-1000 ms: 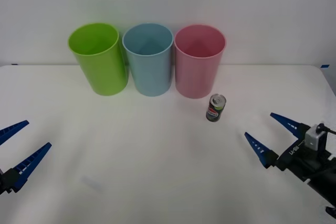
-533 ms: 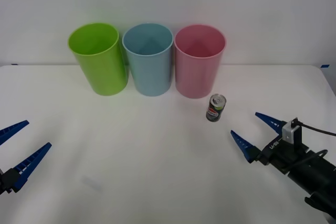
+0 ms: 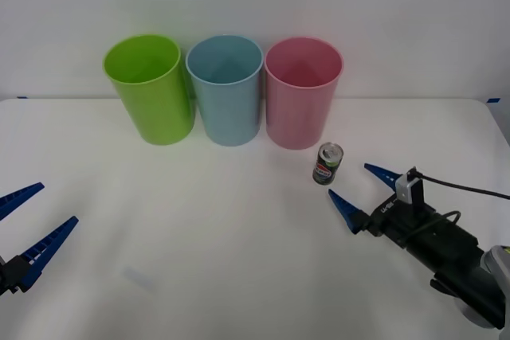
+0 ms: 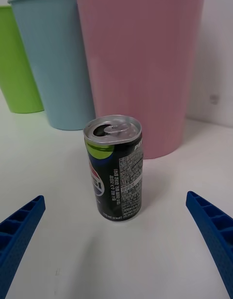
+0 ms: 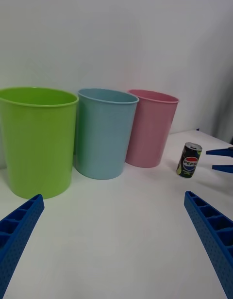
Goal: Grasp the object on the table and drop it into the matching bin: aluminum can to the light blue bin, PET bottle to the pink bin.
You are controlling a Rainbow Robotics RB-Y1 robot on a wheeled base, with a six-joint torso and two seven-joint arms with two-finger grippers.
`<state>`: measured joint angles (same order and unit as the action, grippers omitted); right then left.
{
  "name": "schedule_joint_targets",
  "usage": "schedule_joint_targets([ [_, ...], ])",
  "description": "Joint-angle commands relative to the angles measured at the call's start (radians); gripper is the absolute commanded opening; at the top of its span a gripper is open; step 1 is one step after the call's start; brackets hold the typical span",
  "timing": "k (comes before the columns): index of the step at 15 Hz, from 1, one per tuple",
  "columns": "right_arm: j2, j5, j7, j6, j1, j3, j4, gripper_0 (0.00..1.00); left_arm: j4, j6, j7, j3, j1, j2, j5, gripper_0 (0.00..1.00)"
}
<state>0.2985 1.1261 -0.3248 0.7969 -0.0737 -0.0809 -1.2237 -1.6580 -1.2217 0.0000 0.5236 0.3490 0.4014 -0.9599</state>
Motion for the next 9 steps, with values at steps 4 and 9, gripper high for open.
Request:
schedule_joint_targets([
  [4,-0.033,0.011,-0.034,-0.011,-0.081,0.001,0.095,1.0,0.0,0.0,0.0,0.0,0.0,0.0,0.0,1.0],
  [9,-0.059,0.023,-0.06,-0.03,-0.149,0.001,0.174,1.0,0.0,0.0,0.0,0.0,0.0,0.0,0.0,1.0],
])
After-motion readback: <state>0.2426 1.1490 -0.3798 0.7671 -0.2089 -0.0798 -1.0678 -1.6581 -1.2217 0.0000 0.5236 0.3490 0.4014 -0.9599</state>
